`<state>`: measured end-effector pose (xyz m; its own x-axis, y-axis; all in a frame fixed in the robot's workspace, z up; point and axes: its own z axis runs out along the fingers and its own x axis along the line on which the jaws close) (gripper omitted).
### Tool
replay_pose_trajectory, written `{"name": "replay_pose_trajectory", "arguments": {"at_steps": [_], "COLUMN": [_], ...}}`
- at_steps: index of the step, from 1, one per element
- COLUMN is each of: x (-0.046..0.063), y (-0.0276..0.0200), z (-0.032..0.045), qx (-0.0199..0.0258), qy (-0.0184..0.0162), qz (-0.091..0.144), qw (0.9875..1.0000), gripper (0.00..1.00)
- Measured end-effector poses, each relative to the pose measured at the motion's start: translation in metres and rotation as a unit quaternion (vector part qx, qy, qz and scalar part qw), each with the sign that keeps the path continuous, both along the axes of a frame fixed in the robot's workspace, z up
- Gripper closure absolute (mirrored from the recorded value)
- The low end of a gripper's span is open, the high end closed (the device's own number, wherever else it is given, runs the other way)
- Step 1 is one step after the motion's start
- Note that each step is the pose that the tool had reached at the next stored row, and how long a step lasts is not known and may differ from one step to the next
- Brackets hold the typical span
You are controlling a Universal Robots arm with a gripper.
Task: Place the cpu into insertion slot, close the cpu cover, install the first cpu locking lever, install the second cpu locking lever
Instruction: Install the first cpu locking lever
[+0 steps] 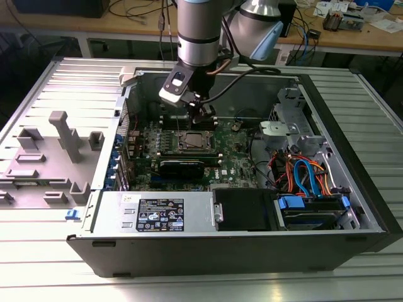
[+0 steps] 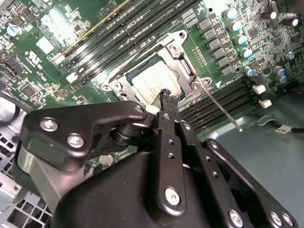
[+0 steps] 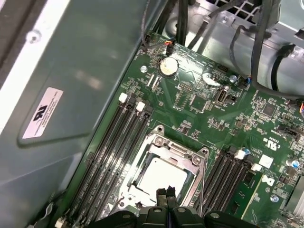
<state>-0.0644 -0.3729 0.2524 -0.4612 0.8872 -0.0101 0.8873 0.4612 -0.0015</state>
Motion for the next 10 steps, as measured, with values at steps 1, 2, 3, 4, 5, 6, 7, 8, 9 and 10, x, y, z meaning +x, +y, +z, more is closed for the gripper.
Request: {"name": "replay_pose_trajectory", "arguments": {"at_steps": [1,2,3,4,5,6,7,8,9,10], "x": [0.0,-0.0001,-0.0001,-0.0002,-0.0003,-0.0004,-0.0004,-0.0004,-0.0004,-0.0005], "y": [0.0,0.0,0.0,0.0001,0.0001,0.0,0.0,0.0,0.0001,0.0], "z": [0.0009,0.0026,0.0031,0.0032,0.0032,0.0033,0.0033,0.0034,0.0034,0.0034], "qx": [0.0,0.0,0.0001,0.0002,0.0002,0.0001,0.0001,0.0,0.0,0.0], "qy": [0.0,0.0,-0.0001,-0.0001,-0.0001,0.0,0.0,0.0,0.0,0.0], "qz": [0.002,0.005,0.008,0.011,0.02,0.028,0.04,0.054,0.062,0.074], "qw": [1.0,1.0,1.0,0.9999,0.9998,0.9996,0.9992,0.9986,0.998,0.9973], "gripper": [0.89,0.89,0.89,0.89,0.89,0.89,0.89,0.89,0.89,0.89]}}
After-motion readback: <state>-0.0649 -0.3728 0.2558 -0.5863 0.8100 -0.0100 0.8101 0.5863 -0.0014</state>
